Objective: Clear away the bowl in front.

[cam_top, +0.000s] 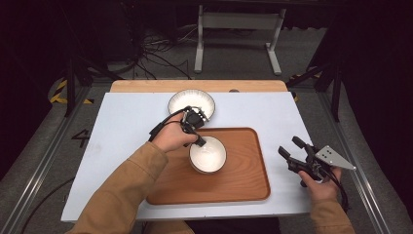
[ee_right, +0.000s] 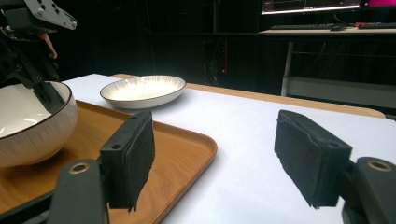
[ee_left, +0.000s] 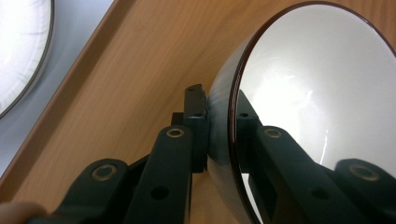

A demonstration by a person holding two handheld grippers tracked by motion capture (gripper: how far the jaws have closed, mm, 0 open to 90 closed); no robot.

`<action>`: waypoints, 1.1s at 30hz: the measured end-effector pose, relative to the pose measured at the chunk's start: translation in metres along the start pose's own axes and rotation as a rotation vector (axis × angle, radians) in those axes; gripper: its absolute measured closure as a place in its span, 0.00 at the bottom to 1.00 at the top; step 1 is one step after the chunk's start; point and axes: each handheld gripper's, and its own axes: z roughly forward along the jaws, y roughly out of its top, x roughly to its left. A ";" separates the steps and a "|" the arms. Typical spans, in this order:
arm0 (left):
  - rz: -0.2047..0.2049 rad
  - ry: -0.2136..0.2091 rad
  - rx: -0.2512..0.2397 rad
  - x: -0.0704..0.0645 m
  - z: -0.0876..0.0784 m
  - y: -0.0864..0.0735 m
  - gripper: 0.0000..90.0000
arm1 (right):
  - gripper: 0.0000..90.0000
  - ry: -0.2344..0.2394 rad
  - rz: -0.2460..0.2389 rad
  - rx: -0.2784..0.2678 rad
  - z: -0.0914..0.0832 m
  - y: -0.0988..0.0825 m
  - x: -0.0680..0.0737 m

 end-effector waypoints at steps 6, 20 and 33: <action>-0.003 -0.005 0.002 0.001 0.005 -0.001 0.91 | 0.33 0.002 0.004 -0.003 0.000 0.000 0.000; -0.001 -0.016 0.002 0.003 0.007 -0.001 0.90 | 0.33 -0.001 0.009 -0.004 0.000 0.000 -0.001; -0.012 -0.006 0.004 0.006 0.007 -0.003 0.89 | 0.33 0.000 0.006 -0.003 0.000 0.000 -0.001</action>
